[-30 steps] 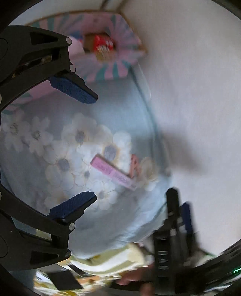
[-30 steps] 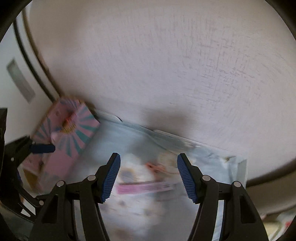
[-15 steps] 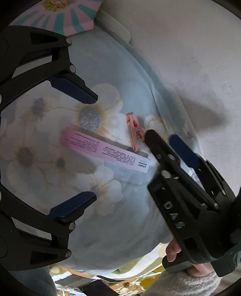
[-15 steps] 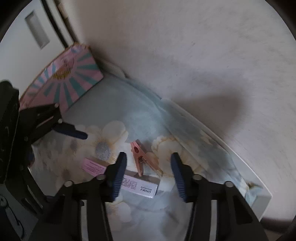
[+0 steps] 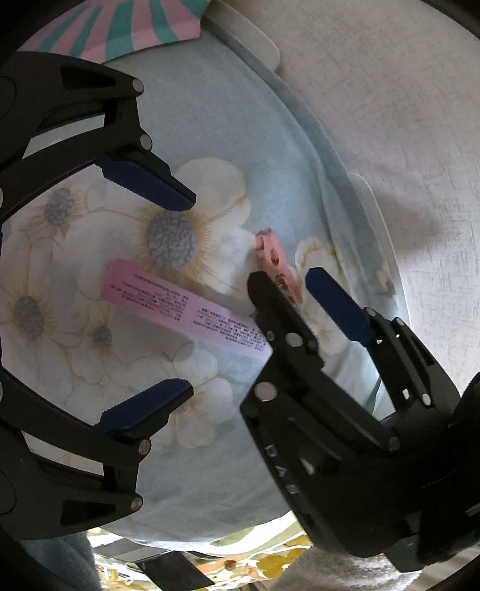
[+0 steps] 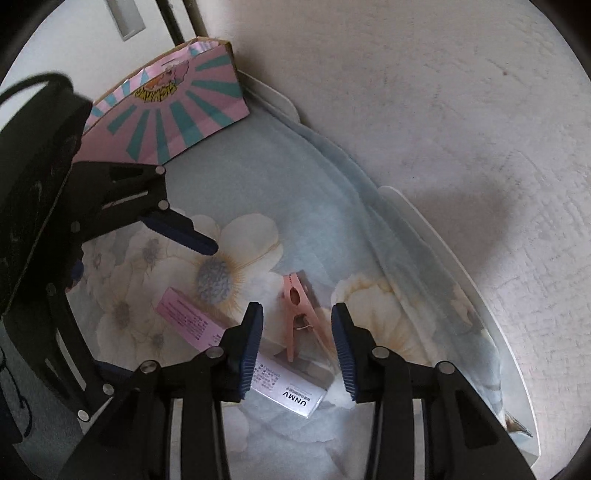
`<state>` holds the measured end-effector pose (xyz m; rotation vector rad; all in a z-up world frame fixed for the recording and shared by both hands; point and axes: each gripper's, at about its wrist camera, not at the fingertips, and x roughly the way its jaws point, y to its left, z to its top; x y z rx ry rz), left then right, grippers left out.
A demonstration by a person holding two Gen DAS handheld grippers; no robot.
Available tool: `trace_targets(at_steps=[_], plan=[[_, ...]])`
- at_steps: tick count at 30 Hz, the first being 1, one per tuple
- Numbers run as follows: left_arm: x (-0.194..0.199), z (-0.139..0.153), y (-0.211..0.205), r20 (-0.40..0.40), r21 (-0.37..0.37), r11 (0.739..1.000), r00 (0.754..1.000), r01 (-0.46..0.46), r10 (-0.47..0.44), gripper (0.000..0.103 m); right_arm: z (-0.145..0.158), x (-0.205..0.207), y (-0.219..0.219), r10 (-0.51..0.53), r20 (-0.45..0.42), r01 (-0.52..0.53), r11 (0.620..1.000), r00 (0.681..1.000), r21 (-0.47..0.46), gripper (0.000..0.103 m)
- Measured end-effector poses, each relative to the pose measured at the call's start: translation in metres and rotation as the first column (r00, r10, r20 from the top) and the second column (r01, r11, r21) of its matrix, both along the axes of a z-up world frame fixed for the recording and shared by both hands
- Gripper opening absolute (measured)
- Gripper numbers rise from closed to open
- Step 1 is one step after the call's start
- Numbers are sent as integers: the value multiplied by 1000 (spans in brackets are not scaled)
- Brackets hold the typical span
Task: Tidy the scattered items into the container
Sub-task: 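Grasp the pink UNMV tube box with the left gripper while the right gripper grasps the pink clothespin, then lift the tube box and clothespin with both grippers toward the cardboard box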
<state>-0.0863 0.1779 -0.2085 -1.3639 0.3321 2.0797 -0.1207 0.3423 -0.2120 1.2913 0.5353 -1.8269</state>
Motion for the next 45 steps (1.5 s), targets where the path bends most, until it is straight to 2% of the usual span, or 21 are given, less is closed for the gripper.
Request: trace_targets(at_steps=[1, 4, 6, 9, 19, 21, 24, 34, 41, 45], plan=[[0, 0, 0, 0, 1, 1000, 1000, 1, -1, 88, -1, 1, 0, 6, -1, -6, 1000, 1000, 1, 36], [0, -2, 2, 7, 5, 1000, 1000, 13, -13, 73, -3, 3, 0, 23, -7, -23, 1000, 1000, 6, 35], [1, -3, 3, 11, 7, 1000, 1000, 27, -27, 56, -5, 4, -1, 37, -4, -37, 999, 999, 16, 31], [4, -2, 6, 5, 12, 999, 999, 48, -48, 48, -7, 4, 3, 54, -11, -54, 998, 998, 33, 24], [11, 0, 10, -17, -8, 997, 996, 83, -83, 40, -12, 13, 5, 92, -55, -89, 994, 994, 60, 23], [11, -1, 12, -21, -15, 997, 996, 81, -81, 26, -12, 14, 6, 95, -63, -91, 994, 993, 64, 23], [10, 0, 11, -3, -1, 996, 996, 86, -86, 24, -11, 14, 8, 87, -64, -83, 995, 994, 63, 23], [19, 7, 19, -4, -20, 995, 995, 95, -95, 22, -9, 14, 23, 16, -73, -13, 999, 997, 45, 22], [24, 18, 14, 14, 25, 998, 998, 63, -64, 20, 6, 6, 57, -148, -43, 146, 988, 988, -52, 22], [24, 23, 9, 23, 40, 999, 999, 35, -36, 20, 18, 9, 75, -262, -45, 256, 960, 964, -109, 22]])
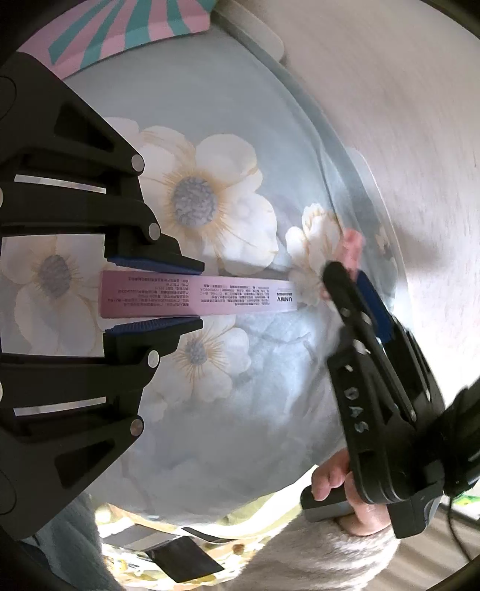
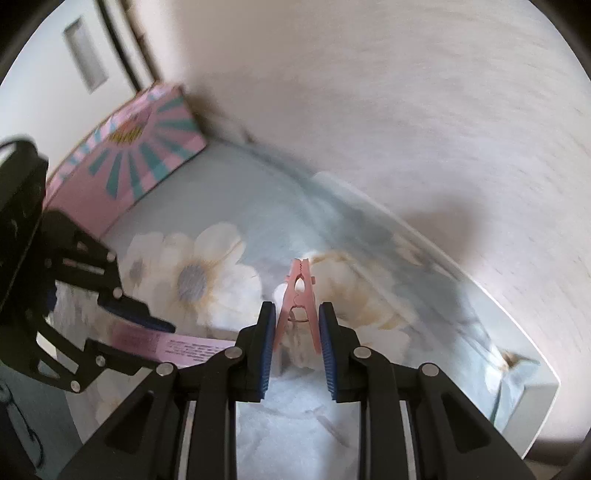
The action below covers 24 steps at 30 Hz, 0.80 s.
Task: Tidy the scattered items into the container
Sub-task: 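Lift the tube box and clothespin with both grippers toward the cardboard box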
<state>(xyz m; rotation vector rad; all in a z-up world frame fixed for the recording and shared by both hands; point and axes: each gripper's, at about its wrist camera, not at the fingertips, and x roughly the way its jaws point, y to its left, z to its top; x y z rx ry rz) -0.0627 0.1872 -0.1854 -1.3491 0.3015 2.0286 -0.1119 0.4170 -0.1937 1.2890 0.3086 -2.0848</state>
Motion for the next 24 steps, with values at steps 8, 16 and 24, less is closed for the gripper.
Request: trace_targets(at_steps=[8, 16, 24], plan=[[29, 19, -31, 4, 38, 998, 998, -58, 58, 20, 23, 11, 25, -204, -8, 201, 971, 979, -132, 22], [40, 61, -43, -23, 86, 988, 991, -128, 130, 20, 48, 41, 45, -350, 77, 356, 880, 933, -314, 22], [56, 123, -89, -111, 111, 970, 967, -215, 227, 20, 106, 56, 5, -311, -18, 284, 891, 950, -354, 22]])
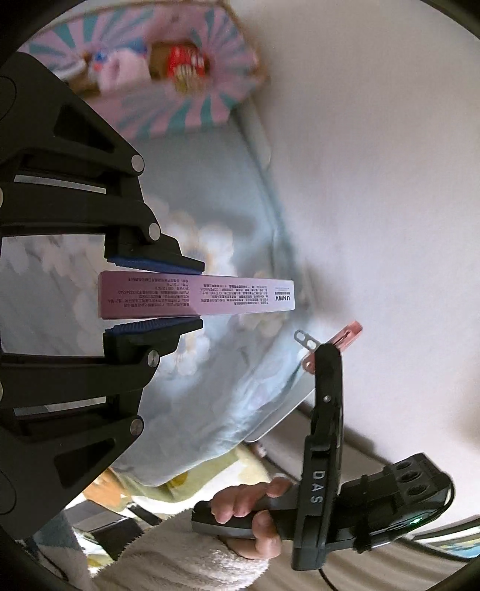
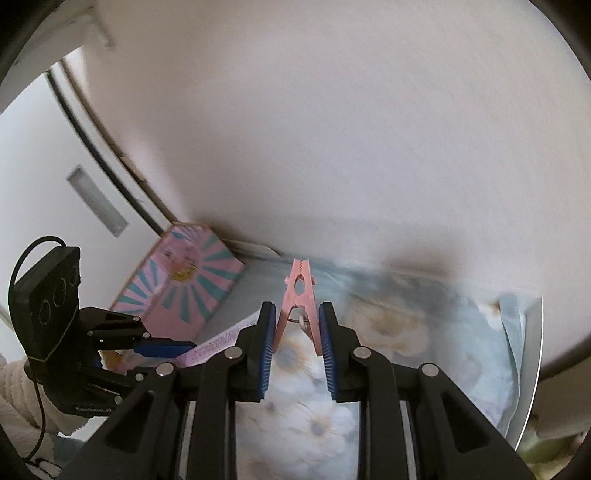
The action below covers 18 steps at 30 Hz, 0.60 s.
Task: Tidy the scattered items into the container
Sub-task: 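Lift the tube box and clothespin with both grippers toward the cardboard box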
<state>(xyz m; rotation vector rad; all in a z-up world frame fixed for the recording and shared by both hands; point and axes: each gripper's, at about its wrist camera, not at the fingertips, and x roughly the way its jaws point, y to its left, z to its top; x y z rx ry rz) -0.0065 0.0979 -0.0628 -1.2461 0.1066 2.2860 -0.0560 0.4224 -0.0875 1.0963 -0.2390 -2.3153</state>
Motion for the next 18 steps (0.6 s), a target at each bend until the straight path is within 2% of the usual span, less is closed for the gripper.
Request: trace_targets(at_steps=[4, 8, 12, 18], plan=[[7, 26, -38, -41, -24, 995, 995, -94, 93, 20, 25, 1, -38, 47, -42, -46, 999, 998, 20, 22], [14, 40, -79, -64, -49, 979, 978, -200, 196, 20, 45, 2, -89, 136, -76, -132, 990, 988, 51, 22], [23, 43, -117, -89, -118, 948, 954, -297, 287, 20, 52, 2, -137, 222, -88, -217, 974, 971, 67, 22], [32, 31, -160, -70, -134, 918, 928, -373, 366, 20, 48, -3, -207, 326, -71, -319, 943, 943, 95, 22]])
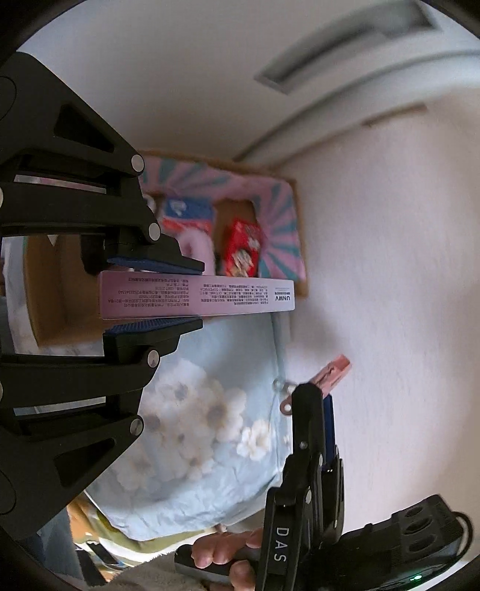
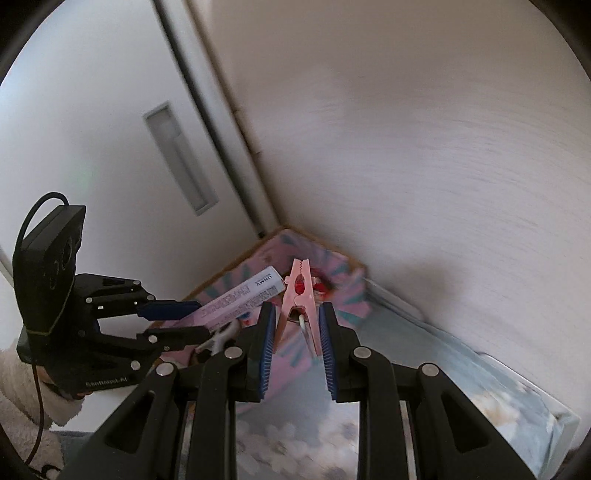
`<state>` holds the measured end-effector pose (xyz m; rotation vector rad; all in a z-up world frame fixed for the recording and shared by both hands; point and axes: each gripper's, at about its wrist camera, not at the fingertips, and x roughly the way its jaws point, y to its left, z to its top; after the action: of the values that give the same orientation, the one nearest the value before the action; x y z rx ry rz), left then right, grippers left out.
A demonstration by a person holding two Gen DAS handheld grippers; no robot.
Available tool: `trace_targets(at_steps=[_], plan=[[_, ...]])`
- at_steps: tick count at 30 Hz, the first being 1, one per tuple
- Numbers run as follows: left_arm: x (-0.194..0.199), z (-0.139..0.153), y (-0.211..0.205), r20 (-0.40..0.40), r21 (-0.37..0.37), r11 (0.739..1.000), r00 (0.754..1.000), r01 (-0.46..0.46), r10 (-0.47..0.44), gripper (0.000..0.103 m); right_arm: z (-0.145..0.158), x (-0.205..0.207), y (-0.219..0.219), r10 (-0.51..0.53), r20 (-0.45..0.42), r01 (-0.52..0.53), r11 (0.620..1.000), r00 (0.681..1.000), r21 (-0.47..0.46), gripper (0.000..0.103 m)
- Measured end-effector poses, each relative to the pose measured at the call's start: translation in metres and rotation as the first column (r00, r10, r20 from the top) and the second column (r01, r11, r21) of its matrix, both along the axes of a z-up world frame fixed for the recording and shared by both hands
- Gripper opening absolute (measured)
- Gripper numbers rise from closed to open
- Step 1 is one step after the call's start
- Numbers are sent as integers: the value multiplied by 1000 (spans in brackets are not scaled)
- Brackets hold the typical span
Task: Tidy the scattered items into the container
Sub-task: 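Lift the tube box and clothespin with both grippers toward the cardboard box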
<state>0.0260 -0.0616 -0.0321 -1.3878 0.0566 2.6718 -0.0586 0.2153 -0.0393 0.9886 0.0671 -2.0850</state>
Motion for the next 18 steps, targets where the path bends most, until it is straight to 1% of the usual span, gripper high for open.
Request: trace_targets(at_steps=[5, 9, 15, 18], plan=[[2, -16, -30, 33, 11, 999, 998, -52, 52, 20, -14, -6, -54, 67, 25, -69, 996, 997, 56, 22], [1, -28, -45, 67, 13, 997, 995, -72, 71, 20, -35, -9, -93, 82, 31, -86, 982, 996, 166, 22], [-5, -54, -57, 131, -4, 996, 987, -92, 92, 20, -64, -3, -135, 130, 65, -142, 957, 989, 253, 22], [-8, -66, -59, 165, 2, 996, 982, -88, 86, 20, -75, -2, -142, 140, 78, -157, 943, 987, 295, 22]])
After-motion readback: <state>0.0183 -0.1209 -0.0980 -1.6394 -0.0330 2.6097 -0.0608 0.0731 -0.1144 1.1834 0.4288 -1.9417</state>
